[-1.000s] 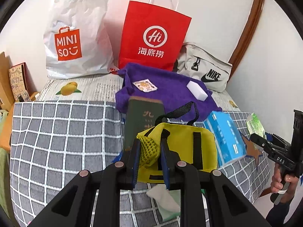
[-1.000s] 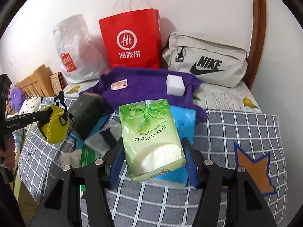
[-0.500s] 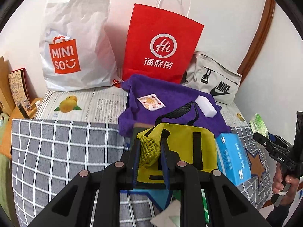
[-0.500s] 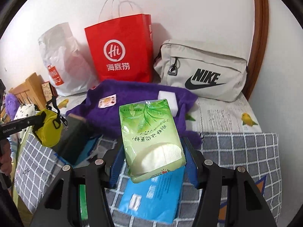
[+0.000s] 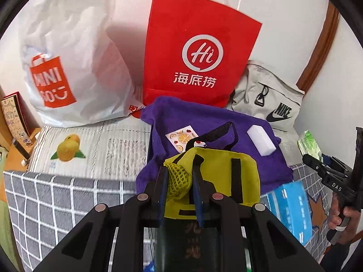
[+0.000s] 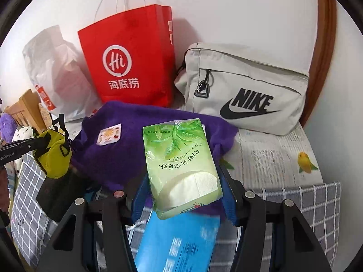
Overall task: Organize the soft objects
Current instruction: 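Carry the tissue pack with the right gripper toward the purple towel while the left carries the yellow bag, then open the right gripper over the towel while the left lowers and releases the yellow bag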
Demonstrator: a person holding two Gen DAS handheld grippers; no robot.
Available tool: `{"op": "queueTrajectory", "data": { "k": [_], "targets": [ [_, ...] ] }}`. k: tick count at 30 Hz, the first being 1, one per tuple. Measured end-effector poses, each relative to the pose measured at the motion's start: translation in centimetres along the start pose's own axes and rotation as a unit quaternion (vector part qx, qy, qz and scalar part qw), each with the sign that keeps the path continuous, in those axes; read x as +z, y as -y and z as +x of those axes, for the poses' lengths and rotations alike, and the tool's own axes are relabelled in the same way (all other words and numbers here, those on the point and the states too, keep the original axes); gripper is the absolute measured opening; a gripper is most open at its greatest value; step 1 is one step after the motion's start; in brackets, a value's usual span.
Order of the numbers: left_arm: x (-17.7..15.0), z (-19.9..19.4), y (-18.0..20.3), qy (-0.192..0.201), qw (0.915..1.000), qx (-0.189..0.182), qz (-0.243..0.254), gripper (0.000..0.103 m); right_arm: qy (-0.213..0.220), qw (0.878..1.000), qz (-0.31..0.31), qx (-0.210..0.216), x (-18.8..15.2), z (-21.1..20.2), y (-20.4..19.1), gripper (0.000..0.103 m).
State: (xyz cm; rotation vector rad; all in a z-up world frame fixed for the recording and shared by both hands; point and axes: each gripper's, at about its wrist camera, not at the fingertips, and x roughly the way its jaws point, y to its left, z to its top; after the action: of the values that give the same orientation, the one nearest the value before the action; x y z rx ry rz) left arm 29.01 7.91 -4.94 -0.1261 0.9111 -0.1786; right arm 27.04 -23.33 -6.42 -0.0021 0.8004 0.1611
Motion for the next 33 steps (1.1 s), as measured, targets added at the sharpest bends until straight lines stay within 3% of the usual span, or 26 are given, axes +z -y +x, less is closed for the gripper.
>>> {"op": "queueTrajectory", "data": {
  "k": [12,20,33],
  "targets": [
    [2.8,5.7,1.2,-0.031,0.9994,0.004,0.017,0.020,-0.061,0.998,-0.010,0.009,0.7,7.0,0.8,0.057],
    [3.8,8.1,1.8,-0.047,0.9983,0.021,0.029,0.020,-0.098,0.995,-0.017,0.020,0.0,9.3,1.3,0.058],
    [3.7,10.7,1.4,-0.077,0.9948,0.052,0.044,0.020,-0.110,0.992,-0.045,0.035,-0.4,9.6,1.2,0.060]
  ]
}}
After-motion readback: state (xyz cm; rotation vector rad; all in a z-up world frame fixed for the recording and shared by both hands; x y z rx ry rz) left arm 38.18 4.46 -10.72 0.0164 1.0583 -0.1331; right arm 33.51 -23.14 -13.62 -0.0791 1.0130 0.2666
